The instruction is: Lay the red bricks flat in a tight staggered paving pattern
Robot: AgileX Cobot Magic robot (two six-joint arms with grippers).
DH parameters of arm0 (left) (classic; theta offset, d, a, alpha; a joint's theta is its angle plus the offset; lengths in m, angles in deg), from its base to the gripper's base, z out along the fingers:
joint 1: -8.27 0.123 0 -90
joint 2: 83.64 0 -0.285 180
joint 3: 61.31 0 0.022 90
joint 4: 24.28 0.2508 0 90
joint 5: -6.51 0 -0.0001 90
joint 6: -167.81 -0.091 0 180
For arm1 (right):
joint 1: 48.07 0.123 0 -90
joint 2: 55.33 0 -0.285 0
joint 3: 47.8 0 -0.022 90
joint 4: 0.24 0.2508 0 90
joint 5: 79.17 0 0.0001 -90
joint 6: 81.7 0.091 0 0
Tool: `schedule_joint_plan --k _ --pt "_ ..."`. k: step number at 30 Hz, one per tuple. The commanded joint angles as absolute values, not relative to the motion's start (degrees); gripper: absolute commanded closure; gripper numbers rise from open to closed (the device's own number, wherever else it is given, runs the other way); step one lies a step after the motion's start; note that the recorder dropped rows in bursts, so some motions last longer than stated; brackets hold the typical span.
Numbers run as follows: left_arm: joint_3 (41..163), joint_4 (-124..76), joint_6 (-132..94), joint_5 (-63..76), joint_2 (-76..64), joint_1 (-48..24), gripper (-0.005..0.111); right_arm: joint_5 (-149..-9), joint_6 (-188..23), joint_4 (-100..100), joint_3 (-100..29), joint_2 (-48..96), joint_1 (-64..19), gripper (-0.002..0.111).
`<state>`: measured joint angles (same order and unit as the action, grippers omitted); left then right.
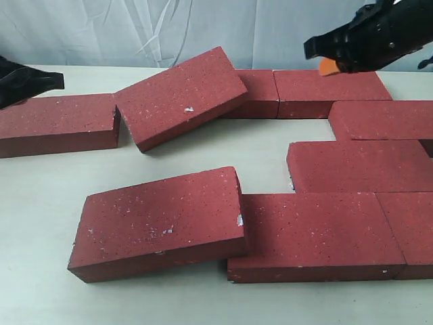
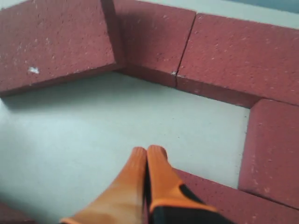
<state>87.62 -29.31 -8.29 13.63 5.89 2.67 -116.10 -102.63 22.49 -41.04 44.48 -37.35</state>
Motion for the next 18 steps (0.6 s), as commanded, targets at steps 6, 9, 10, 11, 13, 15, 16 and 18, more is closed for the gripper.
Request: schedule_joint_plan --k 6,9,10,11,13,15,16,18 --pt "90.5 -30.4 -8.1 11.1 14.6 2.3 0.107 -120.7 -102.7 17.8 -54.8 56.6 -31.0 0.109" --pt "90.5 -30.4 -8.1 8.0 16.3 2.2 0.107 -120.9 -102.2 17.8 -57.6 59.1 -30.7 0.109" --pt "90.5 -30.4 -8.1 7.4 17.0 2.0 0.107 -120.9 -101.9 17.8 -58.4 59.9 -30.7 0.109" --pt "90.6 -30.4 -8.1 6.9 17.7 1.7 0.107 -120.9 -101.2 17.8 -59.3 60.7 -30.7 0.109" --pt "90.6 -30.4 -8.1 6.2 18.9 1.2 0.107 -120.9 -101.0 17.6 -60.7 62.1 -30.7 0.109" --pt "90.7 -30.3 -8.1 5.6 20.2 0.4 0.107 -121.0 -101.0 17.6 -61.9 63.4 -30.7 0.109" --pt "90.9 -29.9 -8.2 5.6 21.0 0.1 0.107 -121.0 -101.0 17.6 -62.4 64.1 -30.7 0.109" --pt "91.5 -29.6 -8.2 5.6 22.8 -0.6 0.107 -120.9 -101.0 17.6 -63.5 65.3 -30.7 0.109"
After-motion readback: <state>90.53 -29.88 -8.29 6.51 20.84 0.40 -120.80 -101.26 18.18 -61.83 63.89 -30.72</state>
